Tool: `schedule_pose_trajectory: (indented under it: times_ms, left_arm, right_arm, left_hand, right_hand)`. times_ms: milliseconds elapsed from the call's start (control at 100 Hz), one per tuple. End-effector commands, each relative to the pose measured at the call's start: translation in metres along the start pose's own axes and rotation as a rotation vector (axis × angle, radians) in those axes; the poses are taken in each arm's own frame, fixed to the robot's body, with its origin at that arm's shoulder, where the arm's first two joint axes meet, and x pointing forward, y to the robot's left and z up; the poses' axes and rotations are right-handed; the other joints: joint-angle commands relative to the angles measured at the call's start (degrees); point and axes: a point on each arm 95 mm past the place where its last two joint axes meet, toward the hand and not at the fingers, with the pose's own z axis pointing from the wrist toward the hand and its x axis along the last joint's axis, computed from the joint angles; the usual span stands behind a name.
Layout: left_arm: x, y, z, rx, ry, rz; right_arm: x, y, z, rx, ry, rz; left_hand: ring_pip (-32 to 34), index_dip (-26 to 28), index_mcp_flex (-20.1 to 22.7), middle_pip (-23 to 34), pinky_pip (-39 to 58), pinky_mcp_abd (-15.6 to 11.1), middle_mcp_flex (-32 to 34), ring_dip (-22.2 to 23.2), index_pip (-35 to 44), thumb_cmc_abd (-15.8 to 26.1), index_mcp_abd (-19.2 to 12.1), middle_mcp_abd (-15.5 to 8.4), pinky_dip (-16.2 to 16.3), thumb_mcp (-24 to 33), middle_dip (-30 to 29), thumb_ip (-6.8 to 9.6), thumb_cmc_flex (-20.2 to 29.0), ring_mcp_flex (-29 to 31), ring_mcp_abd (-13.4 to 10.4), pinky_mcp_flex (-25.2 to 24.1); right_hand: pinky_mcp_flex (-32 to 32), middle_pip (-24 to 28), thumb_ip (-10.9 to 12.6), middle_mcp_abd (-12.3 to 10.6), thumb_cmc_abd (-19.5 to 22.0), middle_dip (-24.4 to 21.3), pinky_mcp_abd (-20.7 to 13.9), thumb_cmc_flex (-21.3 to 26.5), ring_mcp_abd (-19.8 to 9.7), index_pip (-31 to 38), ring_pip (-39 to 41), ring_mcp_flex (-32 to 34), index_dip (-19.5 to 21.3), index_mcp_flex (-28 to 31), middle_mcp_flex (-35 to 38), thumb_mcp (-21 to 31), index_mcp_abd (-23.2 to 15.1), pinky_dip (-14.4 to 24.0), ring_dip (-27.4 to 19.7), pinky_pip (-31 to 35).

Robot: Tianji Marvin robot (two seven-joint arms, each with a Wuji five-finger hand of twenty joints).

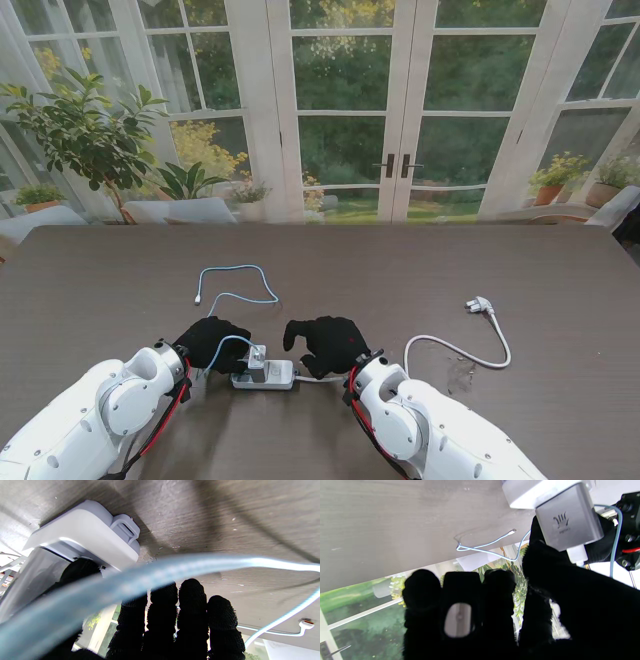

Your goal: Set up the charging station

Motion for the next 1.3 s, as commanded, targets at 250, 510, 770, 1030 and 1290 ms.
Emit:
schedule_pose_trajectory:
  times_ms: [250, 510, 770, 1030, 1290]
  left_arm:
    - [-0.006, 0.033, -0.011, -0.116, -0.028, -0.011]
    - [-0.007, 0.033, -0.011, -0.119, -0.028, -0.014]
    - [-0.007, 0.033, -0.012, -0.123, -0.031, -0.018]
    - [-0.007, 0.033, -0.012, -0.125, -0.03, -0.022]
    - [-0.007, 0.033, -0.011, -0.126, -0.027, -0.026]
  right_arm:
    - [0.008, -0.018, -0.003, 0.076, 0.016, -0.049]
    - [0.009, -0.023, 0.001, 0.128, -0.006, -0.087]
    - [0.012, -0.028, 0.001, 0.164, -0.004, -0.125]
    - [0.017, -0.027, 0.0, 0.168, -0.003, -0.16]
    - [0.023, -0.028, -0.001, 0.184, 0.006, -0.193]
  left_hand:
    - [-0.4, -0.2, 0.1, 0.0, 0.8, 0.1, -0.2, 0.4, 0.5, -6.9, -0.3, 0.7, 0.4, -2.5, -0.2, 3.78, 10.8, -0.7, 1.1, -1.4]
    - [-0.2, -0.2, 0.3, 0.2, 0.8, 0.2, 0.0, 0.5, 0.8, -6.6, -0.2, 0.7, 0.5, -2.6, -0.1, 3.82, 10.8, -0.5, 1.1, -1.3]
    - [-0.1, -0.3, 0.5, 0.4, 0.9, 0.3, 0.1, 0.5, 0.9, -6.3, -0.1, 0.8, 0.5, -2.8, 0.0, 3.84, 10.7, -0.4, 1.1, -1.3]
    - [0.1, -0.4, 0.6, 0.7, 0.9, 0.4, 0.3, 0.6, 1.0, -6.0, -0.1, 0.7, 0.6, -2.9, 0.2, 3.92, 10.9, -0.3, 1.1, -1.3]
    - [0.2, -0.4, 0.8, 0.9, 1.0, 0.5, 0.5, 0.7, 1.2, -6.0, -0.2, 0.7, 0.7, -2.9, 0.4, 3.96, 11.0, -0.1, 1.1, -1.1]
  right_hand:
    - [3.6, 3.6, 8.5, -2.0, -4.0, 4.5, -1.4, 2.7, -1.5, -33.3, 11.5, 1.9, -1.6, -0.7, 6.7, 7.0, 1.5, 1.1, -40.0, 8.5]
    - [3.7, 4.3, 10.8, -2.2, -2.3, 6.8, -3.0, 1.1, -2.3, -36.1, 15.1, 1.9, -2.9, -3.0, 7.4, 7.0, 3.2, 1.5, -38.4, 10.5]
    - [3.3, 4.2, 12.0, -2.3, -4.5, 7.8, -3.9, 1.6, -3.0, -38.7, 15.6, 1.9, -4.1, -4.6, 6.3, 7.0, 2.7, 1.5, -38.2, 11.1]
    - [2.6, 4.0, 14.3, -2.5, -5.8, 8.0, -4.7, 1.8, -4.2, -41.1, 15.0, 2.0, -5.2, -7.4, 4.3, 7.0, 2.0, 1.4, -38.7, 11.1]
    - [1.8, 4.1, 19.1, -2.8, -8.4, 7.7, -5.5, 2.8, -4.9, -43.7, 14.6, 2.0, -6.6, -9.6, 2.7, 7.0, 1.3, 1.4, -39.1, 10.7]
